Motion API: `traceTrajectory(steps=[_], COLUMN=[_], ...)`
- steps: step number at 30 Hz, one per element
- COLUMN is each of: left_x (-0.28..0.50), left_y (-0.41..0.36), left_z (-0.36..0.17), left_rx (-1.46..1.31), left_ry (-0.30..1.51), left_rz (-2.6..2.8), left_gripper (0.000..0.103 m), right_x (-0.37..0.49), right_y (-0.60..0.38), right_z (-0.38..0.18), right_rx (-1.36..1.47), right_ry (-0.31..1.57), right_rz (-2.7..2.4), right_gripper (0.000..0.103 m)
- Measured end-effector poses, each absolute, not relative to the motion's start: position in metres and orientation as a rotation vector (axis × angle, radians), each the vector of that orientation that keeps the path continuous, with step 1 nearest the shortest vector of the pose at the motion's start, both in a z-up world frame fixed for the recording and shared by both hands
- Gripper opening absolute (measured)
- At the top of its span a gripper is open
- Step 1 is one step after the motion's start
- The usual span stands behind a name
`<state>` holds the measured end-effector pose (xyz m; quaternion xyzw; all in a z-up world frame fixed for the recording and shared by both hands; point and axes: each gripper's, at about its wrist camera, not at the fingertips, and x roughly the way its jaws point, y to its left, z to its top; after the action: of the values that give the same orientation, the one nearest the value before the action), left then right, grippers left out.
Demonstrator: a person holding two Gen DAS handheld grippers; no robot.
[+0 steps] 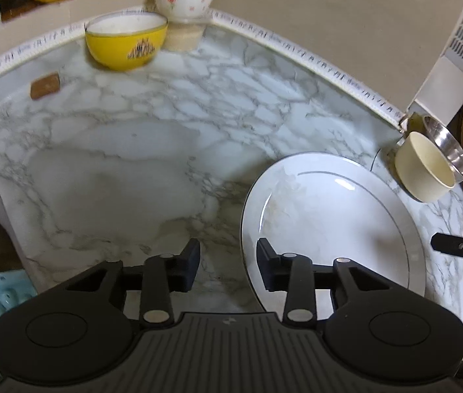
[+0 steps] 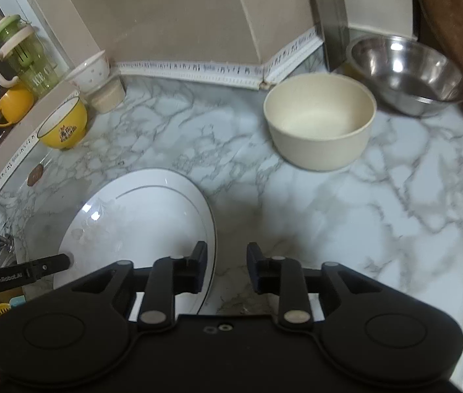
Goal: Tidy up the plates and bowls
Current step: 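Carry the large white plate toward the sink corner and release it, then move both grippers back toward the small white floral plate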
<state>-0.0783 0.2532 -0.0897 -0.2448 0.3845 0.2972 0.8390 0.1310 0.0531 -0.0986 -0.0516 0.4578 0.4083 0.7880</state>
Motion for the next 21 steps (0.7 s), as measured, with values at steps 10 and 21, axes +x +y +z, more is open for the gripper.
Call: traceTrajectory(steps=[10, 21], left_x=[-0.083, -0.055], left_y=[0.22, 0.172], left_z=[-0.044, -0.018], left_rx=[-0.37, -0.241], left_ry=[0.709, 0.659], left_rz=[0.568, 0.422], left_gripper=[0.065, 0.076], right_x=[0.109, 0.093], right_y=[0.035, 0.004], right_z=[-0.062, -0.031], right_rx=[-0.12, -0.124], right_ry=[0.879, 0.775], right_rz=[0.903, 0.887], right_gripper=[0.047, 0.076])
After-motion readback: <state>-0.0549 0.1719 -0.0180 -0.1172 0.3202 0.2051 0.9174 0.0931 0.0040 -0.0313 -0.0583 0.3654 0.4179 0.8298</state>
